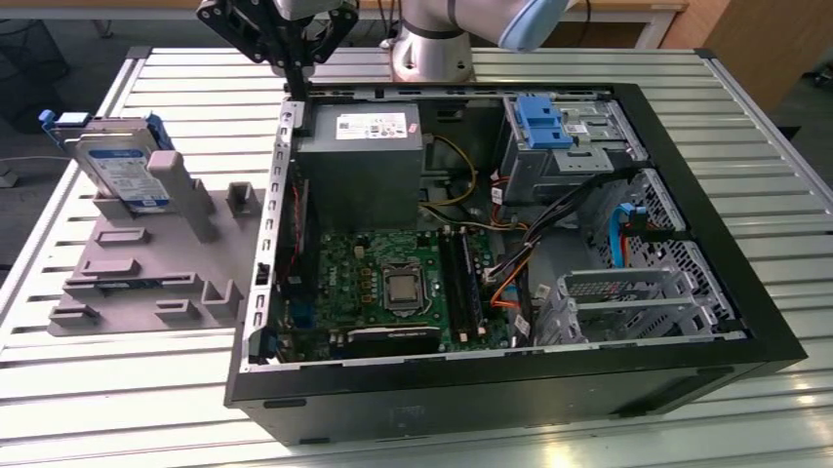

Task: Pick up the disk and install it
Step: 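Reach for the disk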

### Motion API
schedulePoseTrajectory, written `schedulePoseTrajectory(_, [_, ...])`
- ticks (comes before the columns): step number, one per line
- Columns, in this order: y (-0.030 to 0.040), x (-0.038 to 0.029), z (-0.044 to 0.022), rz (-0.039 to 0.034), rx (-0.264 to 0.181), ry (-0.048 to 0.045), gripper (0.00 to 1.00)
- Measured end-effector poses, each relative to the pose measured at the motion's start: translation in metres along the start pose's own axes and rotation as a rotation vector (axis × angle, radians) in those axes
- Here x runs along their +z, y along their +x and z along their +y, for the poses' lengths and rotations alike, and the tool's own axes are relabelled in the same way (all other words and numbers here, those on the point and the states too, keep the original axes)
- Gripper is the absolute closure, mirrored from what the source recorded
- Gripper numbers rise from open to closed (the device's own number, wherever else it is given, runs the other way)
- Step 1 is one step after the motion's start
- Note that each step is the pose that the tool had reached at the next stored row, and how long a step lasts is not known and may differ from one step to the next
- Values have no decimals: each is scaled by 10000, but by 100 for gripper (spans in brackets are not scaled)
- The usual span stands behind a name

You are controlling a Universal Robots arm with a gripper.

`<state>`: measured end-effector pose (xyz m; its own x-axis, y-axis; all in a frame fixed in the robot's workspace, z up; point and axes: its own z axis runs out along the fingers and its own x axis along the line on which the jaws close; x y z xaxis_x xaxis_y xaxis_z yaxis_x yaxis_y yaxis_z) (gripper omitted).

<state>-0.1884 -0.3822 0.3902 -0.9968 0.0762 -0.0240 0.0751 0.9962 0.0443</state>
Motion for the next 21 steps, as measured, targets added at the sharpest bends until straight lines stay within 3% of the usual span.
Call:
schedulePoseTrajectory(7, [18, 3, -1, -2, 1, 4, 89])
schedulePoseTrajectory(21, [167, 12, -8, -2, 0, 3, 89])
